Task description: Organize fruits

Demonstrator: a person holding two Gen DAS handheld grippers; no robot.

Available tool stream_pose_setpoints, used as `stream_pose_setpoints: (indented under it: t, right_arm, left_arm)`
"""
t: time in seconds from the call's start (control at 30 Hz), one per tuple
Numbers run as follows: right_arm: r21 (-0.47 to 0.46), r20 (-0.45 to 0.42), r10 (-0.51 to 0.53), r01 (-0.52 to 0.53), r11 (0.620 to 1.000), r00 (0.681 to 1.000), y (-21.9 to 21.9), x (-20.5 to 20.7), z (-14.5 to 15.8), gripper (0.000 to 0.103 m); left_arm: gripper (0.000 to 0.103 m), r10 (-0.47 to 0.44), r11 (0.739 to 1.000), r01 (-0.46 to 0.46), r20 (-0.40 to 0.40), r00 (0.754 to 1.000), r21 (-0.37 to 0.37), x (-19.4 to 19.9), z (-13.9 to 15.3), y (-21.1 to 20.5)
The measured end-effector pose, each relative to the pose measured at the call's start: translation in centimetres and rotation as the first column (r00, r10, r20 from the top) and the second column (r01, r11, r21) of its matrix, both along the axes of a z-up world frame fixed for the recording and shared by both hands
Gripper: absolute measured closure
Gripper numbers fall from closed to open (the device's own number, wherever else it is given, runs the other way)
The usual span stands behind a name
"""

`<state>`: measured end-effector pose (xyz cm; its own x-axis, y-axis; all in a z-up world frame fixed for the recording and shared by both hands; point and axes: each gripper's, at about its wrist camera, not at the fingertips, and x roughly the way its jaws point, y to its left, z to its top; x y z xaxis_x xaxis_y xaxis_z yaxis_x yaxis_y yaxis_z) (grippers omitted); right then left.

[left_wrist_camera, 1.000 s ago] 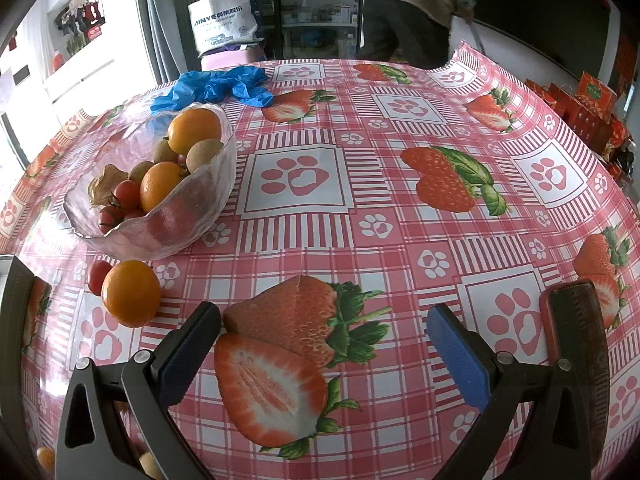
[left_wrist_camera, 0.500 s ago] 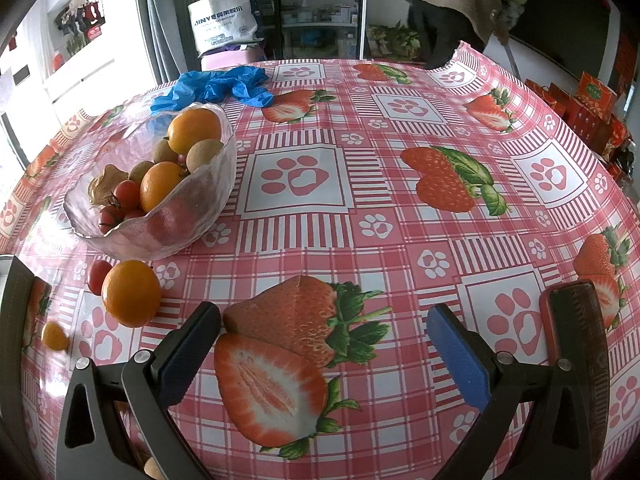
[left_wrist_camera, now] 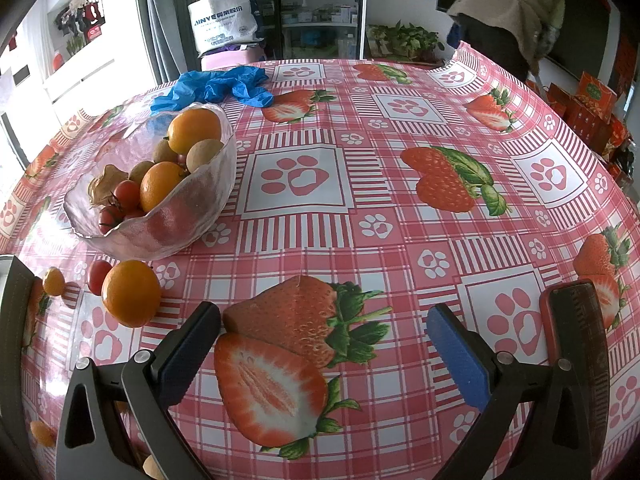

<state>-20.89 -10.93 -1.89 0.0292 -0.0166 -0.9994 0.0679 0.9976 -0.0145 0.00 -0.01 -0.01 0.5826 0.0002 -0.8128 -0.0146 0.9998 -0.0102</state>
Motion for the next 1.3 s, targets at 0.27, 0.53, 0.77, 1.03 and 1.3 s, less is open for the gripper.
stream_pose_setpoints:
  t: [0.27,0.53,0.77,1.03,1.3]
  right_arm:
    - [0.000,-0.001,0.000,0.000,1.000,1.000,0.0,-0.1,0.1,0.000]
    - [-0.001,-0.016,0.002,-0.002,1.000,1.000,0.0,-0.1,0.1,0.000]
    - [-0.001,-0.010,0.003,-0.003,1.000,1.000,0.0,-0.3,0.1,0.000]
    - [-0.003,-0.005,0.005,-0.005,1.000,1.000,0.1,-0.6,0.2,0.000]
    - [-0.004,-0.003,0.004,-0.004,1.000,1.000,0.0,-0.5,0.2,0.000]
  left_arm:
    - [0.000,0.000,1.000,0.000,0.000,1.000,0.000,0.0,0.0,0.0]
    - [0.000,0.003,1.000,-0.002,-0.060,0.998,0.004,0.6,0.2,0.0]
    - [0.000,-0.076,0.997,0.071,-0.206,0.976,-0.031,-1.5,4.7,2.4]
    - [0.000,0.051,0.998,-0.043,-0.245,0.968,0.035,-8.6,6.2,14.0]
    - [0.000,0.094,0.996,-0.091,-0.345,0.934,0.025,-7.1,3.6,18.4]
